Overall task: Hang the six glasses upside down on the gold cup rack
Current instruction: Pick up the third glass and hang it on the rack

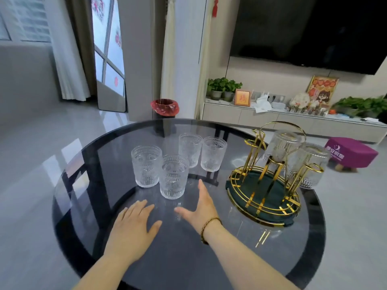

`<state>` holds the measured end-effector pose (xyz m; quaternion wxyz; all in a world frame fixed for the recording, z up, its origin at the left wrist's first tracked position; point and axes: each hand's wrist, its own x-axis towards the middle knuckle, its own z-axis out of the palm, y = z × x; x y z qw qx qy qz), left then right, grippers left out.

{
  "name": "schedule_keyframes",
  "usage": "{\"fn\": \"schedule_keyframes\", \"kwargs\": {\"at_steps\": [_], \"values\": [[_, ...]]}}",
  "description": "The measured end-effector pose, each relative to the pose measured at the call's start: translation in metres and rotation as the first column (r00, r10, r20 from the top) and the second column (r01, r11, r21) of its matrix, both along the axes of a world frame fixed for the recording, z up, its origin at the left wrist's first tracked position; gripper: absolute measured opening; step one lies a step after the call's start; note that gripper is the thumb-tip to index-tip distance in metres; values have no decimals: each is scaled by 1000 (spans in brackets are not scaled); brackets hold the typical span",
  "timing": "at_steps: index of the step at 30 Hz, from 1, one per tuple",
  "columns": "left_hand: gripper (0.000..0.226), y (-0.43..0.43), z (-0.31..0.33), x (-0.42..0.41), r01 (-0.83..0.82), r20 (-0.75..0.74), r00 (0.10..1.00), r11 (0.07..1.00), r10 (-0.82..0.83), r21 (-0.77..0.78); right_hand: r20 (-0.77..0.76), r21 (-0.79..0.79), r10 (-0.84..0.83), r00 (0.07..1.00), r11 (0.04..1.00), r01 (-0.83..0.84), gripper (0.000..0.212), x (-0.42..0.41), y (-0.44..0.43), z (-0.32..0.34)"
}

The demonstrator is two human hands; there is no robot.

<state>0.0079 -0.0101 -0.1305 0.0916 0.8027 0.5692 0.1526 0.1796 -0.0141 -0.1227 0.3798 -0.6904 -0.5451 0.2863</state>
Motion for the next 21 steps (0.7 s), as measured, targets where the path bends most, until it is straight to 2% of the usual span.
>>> {"fn": "schedule_keyframes", "kwargs": {"at_steps": [3,10,13,18,21], "values": [[53,1,-5,-3,6,12,1000,1000,-6,-9,-30,-74,-28,999,997,26,111,-6,22,0],[53,2,-6,-3,5,46,999,1000,-5,-4,188,-121,-44,981,990,68,120,-19,53,-2],[52,1,-8,-3,0,54,999,1000,1,-10,197,-119,-37,980,991,62,121,-20,60,-3],[52,3,-7,-3,-3,54,999,1000,3,-11,222,-83,-45,974,994,65,92,-19,64,-1],[52,3,-7,-3,-6,50,999,1000,6,-12,150,-83,-38,988,995,51,83,-18,58,2]]}}
